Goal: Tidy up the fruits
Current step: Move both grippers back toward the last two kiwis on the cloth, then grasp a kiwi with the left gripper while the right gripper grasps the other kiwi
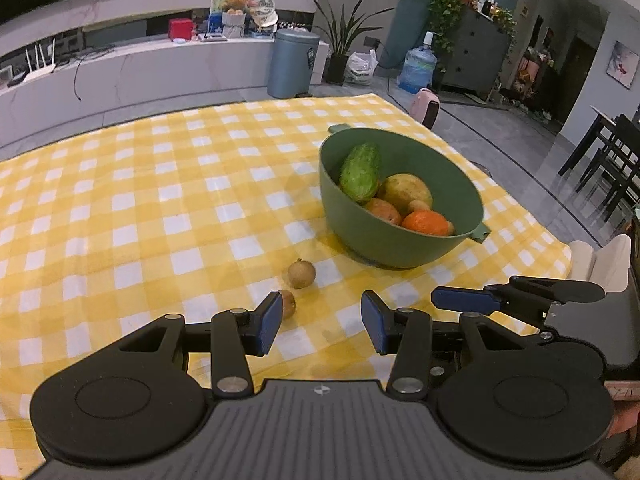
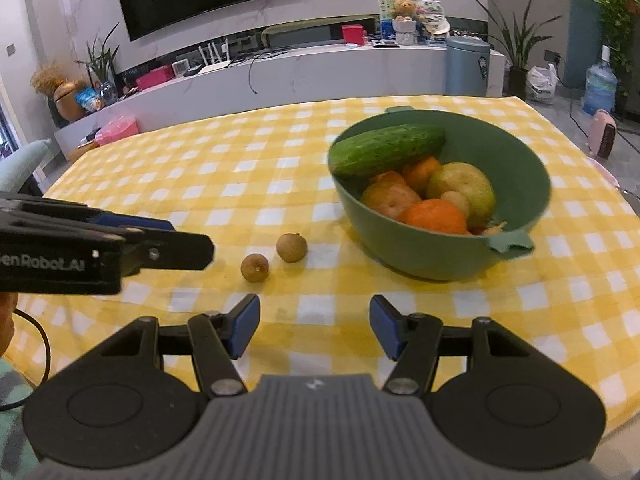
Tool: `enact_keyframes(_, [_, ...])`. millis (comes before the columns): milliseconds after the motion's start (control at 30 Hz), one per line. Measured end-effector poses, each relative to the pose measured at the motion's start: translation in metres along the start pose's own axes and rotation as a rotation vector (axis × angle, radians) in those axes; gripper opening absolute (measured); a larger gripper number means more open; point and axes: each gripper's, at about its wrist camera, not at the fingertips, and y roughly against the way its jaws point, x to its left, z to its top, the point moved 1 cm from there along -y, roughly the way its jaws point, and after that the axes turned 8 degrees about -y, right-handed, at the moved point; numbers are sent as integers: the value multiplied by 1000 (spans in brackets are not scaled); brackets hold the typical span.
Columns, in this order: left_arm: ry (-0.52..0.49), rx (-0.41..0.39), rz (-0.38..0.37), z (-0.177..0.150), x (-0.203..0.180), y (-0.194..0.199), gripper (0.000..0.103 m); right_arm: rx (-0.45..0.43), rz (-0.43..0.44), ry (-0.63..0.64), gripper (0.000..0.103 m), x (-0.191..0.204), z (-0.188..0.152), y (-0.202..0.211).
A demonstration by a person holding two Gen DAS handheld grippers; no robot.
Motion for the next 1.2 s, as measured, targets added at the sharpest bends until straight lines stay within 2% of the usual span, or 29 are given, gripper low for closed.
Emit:
enact_keyframes(167, [34,25,7,-6,13,-12,53,11,2,48,56,9,1,-16])
enact_keyframes(367, [54,63,8,-12,24,-27,45,15,-7,82,44,14,0,-30])
enact_keyframes(567, [70,76,8,-15,33,-40,40,-1,-11,105,26,15,4,-41])
enact_keyframes(700, [87,87,14,-16,38,-49,36,-2,-11,121,25,15,7,-50])
enact_keyframes(833, [94,84,-10,-15,37,-57,35,0,-26,132,25,15,6,-58])
enact_keyframes(1067, [63,99,19,-14,31,-74,34,18,-32,126,25,11,4,-66])
enact_keyframes(1200, [57,95,9,-12,30,-77,25,4,-33,157,25,14,4,-70])
